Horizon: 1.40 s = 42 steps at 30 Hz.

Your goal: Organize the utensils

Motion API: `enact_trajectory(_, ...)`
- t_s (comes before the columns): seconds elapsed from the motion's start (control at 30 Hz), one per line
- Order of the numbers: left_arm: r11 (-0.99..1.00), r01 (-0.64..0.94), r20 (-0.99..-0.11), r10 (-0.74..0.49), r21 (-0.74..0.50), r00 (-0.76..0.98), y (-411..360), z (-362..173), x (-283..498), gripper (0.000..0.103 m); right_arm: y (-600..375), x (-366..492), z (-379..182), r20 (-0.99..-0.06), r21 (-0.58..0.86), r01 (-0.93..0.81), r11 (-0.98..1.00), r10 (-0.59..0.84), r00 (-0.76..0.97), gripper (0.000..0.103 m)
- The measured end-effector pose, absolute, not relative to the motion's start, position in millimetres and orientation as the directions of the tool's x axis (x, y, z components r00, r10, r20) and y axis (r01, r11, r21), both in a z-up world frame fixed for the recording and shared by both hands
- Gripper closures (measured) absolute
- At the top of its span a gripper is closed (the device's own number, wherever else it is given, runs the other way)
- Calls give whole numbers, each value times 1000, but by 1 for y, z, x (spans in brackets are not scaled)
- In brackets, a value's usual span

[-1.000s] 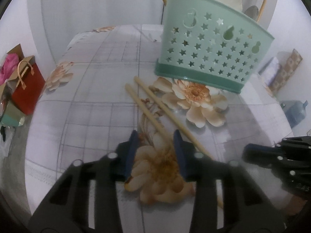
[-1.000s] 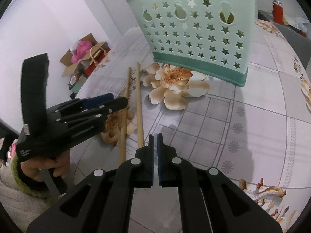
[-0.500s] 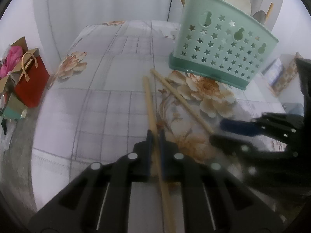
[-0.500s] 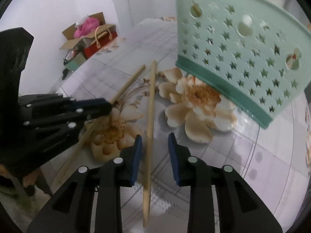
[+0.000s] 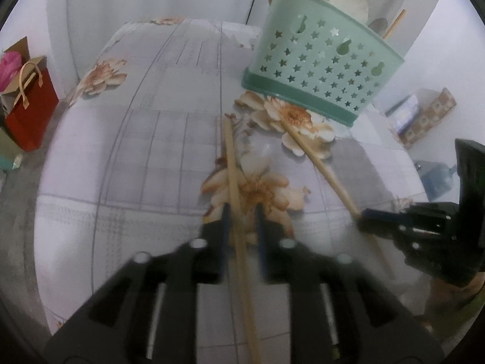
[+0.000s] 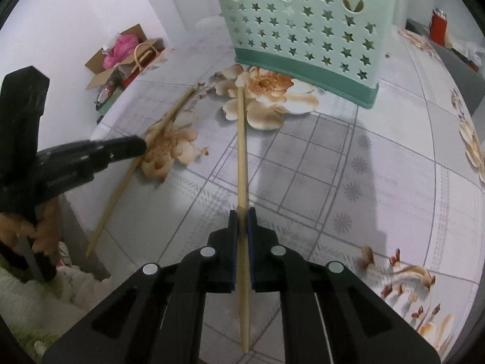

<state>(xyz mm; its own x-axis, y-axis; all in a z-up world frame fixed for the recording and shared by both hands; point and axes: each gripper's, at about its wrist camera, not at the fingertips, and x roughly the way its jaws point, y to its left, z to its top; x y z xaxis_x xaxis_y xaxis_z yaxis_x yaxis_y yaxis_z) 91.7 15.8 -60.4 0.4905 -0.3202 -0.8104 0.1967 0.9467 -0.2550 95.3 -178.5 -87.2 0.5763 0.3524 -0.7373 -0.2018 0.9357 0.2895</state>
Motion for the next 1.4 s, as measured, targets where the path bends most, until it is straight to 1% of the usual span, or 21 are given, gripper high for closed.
enact_trajectory(0.03,946,200,-810,-321,-253,491,14,-60,97,78,-179,96,-87,-734,291,-203,935,355,579,90)
enact_trajectory(0.1,946,211,-811,-320,-246,490,10,-60,105,77,-181,100,-85,-729,291,-189,938,345,590,79)
enact_trajectory(0.23,957,211,-832,-280,-201,478,6,-62,126,77,-173,116,-77,-702,293,-193,936,348,621,78)
enact_trajectory(0.3,963,203,-843,-256,-179,474,4,-64,137,78,-165,127,-75,-703,264,-200,943,330,630,78)
enact_trajectory(0.33,965,207,-843,-244,-161,480,4,-64,141,82,-160,133,-74,-702,246,-209,946,323,635,78)
enact_trajectory(0.37,967,211,-844,-228,-140,486,2,-65,144,88,-156,137,-74,-703,235,-216,948,319,636,78)
enact_trajectory(0.4,969,217,-845,-216,-122,489,1,-65,148,90,-153,142,-74,-707,226,-219,949,315,633,78)
enact_trajectory(0.47,969,220,-844,-211,-114,493,1,-65,155,96,-147,149,-75,-706,205,-227,952,305,640,78)
enact_trajectory(0.5,970,219,-843,-203,-104,498,1,-66,158,97,-144,152,-74,-704,192,-230,954,298,645,79)
enact_trajectory(0.53,970,218,-842,-204,-106,499,2,-66,160,97,-143,154,-73,-703,184,-231,955,292,648,88)
enact_trajectory(0.57,970,215,-841,-207,-112,499,3,-65,162,98,-142,156,-73,-703,178,-231,957,287,650,93)
enact_trajectory(0.6,970,213,-841,-211,-117,499,3,-65,163,98,-141,158,-73,-702,180,-233,956,291,650,96)
enact_trajectory(0.73,965,206,-815,-249,-163,522,7,-57,162,99,-146,155,-70,-677,220,-229,948,317,664,96)
enact_trajectory(0.8,960,207,-783,-274,-188,559,16,-40,159,99,-153,147,-63,-653,238,-222,946,325,684,96)
enact_trajectory(0.9,947,225,-694,-322,-230,644,22,-2,151,99,-169,131,-47,-595,287,-205,936,342,727,96)
enact_trajectory(1.0,928,272,-559,-370,-253,742,30,47,140,99,-187,114,-32,-537,324,-187,928,343,771,96)
enact_trajectory(1.17,908,315,-406,-407,-276,818,34,106,140,100,-206,94,-16,-476,363,-165,917,335,813,96)
enact_trajectory(1.23,897,338,-333,-424,-285,843,33,133,148,100,-210,91,-12,-463,368,-160,916,330,823,96)
enact_trajectory(1.4,881,376,-195,-439,-289,877,25,179,159,100,-212,87,-6,-442,365,-156,918,318,839,96)
